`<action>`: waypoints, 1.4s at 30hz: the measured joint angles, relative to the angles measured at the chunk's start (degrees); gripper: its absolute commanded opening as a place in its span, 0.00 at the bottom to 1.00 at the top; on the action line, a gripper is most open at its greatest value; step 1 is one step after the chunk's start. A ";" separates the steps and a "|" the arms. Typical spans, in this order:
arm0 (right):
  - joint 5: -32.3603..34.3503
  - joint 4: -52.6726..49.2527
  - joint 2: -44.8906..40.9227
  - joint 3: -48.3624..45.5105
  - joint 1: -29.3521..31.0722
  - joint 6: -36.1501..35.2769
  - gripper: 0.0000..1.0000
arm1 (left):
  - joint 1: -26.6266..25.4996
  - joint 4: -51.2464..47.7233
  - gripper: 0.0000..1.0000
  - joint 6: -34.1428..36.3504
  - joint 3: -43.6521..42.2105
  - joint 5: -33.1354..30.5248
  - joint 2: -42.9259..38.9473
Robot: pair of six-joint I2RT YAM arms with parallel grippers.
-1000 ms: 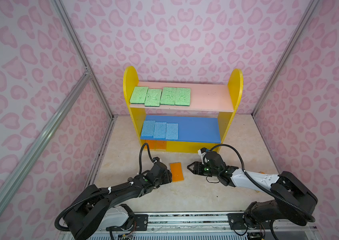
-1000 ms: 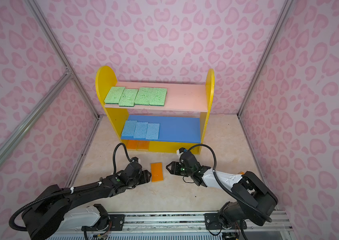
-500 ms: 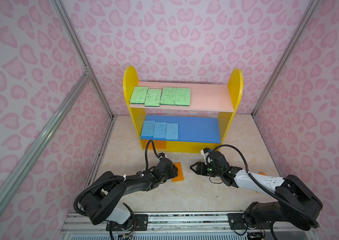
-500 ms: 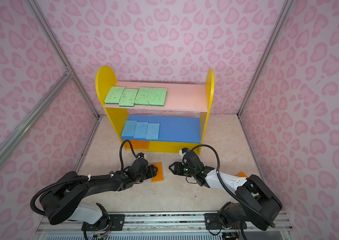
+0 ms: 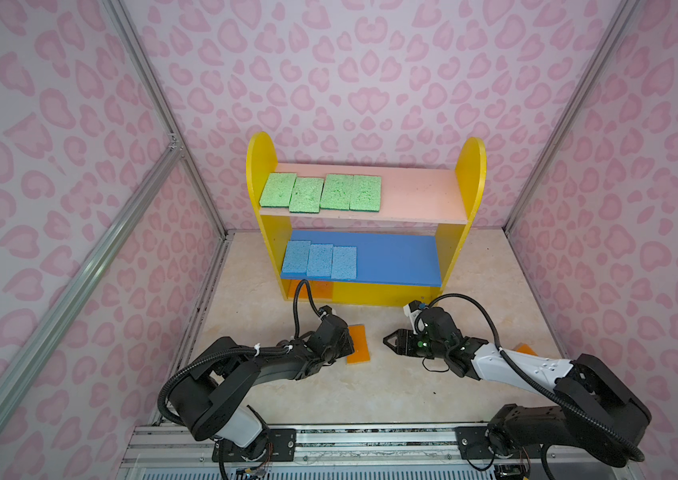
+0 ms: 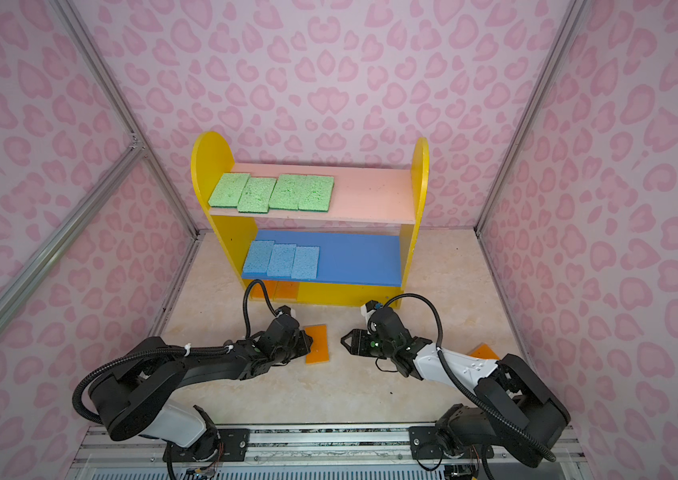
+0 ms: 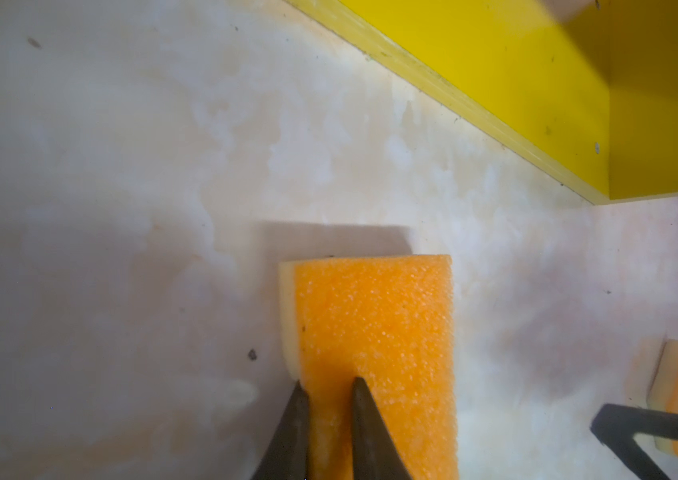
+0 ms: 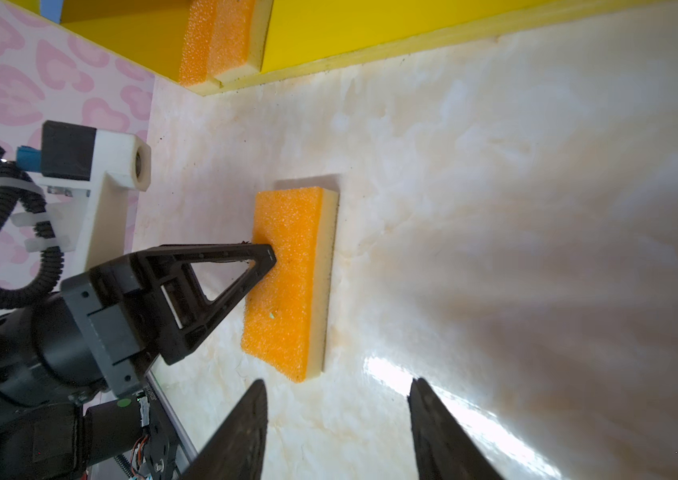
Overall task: Place and organize the cleaning sponges onto the shelf
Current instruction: 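Grasp the orange sponge on the table with the left gripper while the right gripper approaches, then close the right gripper on the sponge held by the left gripper, then open the left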
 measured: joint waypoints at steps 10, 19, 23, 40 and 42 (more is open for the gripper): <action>-0.52 11.23 1.03 -5.44 4.70 6.23 0.61 | 0.00 -4.37 0.04 -0.17 -1.88 -1.31 -7.82; 1.36 21.16 6.99 -4.72 10.45 9.94 0.61 | 3.50 -7.76 0.04 -0.17 -7.89 -2.54 -21.22; 2.32 24.76 10.34 -3.13 11.91 11.17 0.64 | 8.02 -9.27 0.04 -0.13 -11.04 -1.79 -27.02; 1.29 39.01 23.89 4.44 17.40 16.79 0.60 | 20.39 -10.93 0.04 1.57 -12.52 8.72 -33.90; 1.25 39.30 24.79 5.31 17.51 17.11 0.57 | 20.59 -10.97 0.04 1.55 -12.50 9.11 -34.53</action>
